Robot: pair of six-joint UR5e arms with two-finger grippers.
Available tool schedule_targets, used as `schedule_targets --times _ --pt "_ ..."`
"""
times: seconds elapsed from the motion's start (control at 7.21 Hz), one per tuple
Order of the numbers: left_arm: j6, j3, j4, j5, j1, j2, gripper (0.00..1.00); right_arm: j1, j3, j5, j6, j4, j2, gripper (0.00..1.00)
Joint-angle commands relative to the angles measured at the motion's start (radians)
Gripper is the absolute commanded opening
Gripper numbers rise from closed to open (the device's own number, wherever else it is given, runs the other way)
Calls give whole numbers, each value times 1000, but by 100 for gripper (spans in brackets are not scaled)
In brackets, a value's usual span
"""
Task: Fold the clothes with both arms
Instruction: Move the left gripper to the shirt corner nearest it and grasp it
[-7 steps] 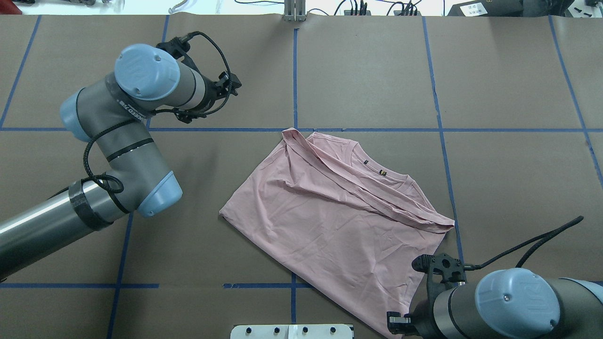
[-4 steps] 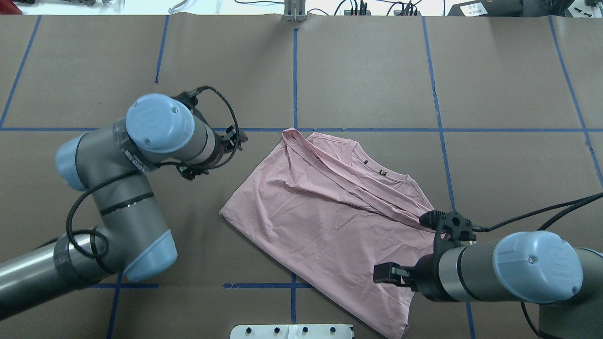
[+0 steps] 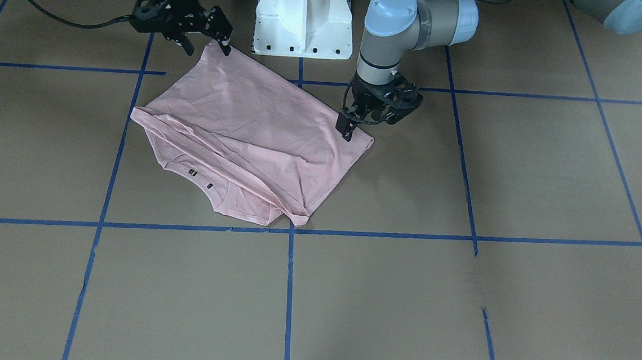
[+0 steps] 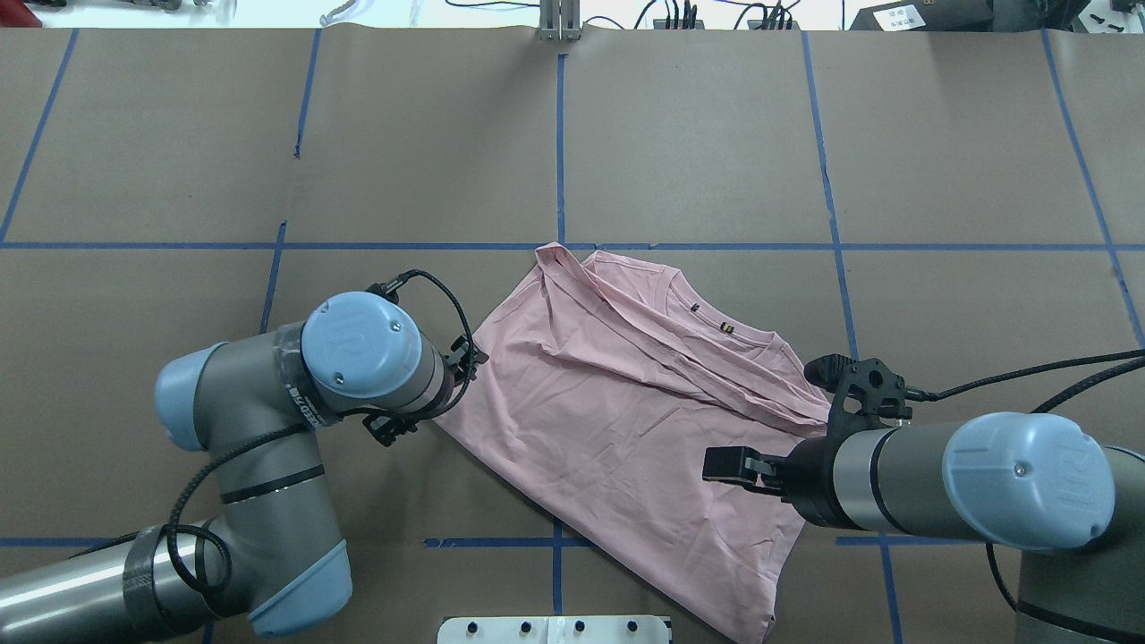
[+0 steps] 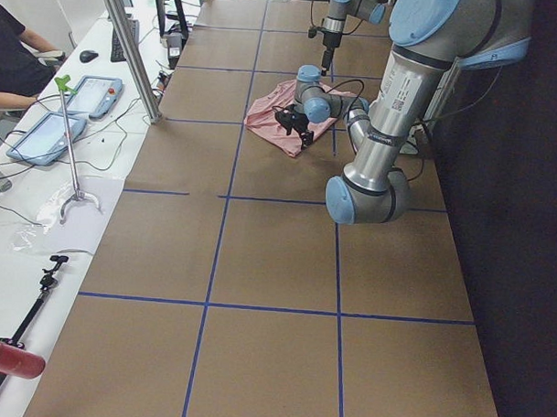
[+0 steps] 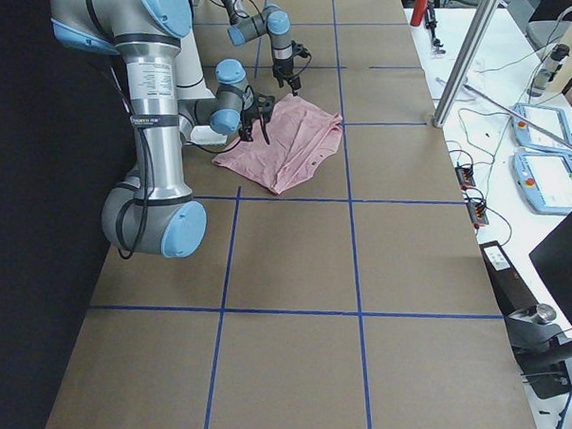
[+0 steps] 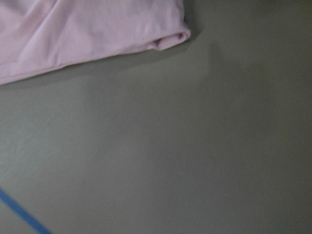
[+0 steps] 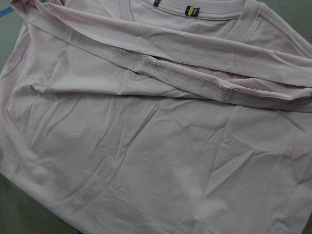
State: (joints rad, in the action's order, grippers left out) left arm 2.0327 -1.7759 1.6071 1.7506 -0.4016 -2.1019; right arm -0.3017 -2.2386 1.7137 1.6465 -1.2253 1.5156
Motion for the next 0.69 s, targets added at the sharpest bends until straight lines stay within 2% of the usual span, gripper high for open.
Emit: schedule_targets --times 0.0,0.14,0.55 --pt "27 19 2 -6 18 5 100 -5 1 -2 -1 0 -5 100" --pt "29 21 1 -29 20 0 97 -7 -1 0 -1 0 -8 100" --pt "37 27 1 -54 20 5 69 -8 -3 0 1 0 -8 100"
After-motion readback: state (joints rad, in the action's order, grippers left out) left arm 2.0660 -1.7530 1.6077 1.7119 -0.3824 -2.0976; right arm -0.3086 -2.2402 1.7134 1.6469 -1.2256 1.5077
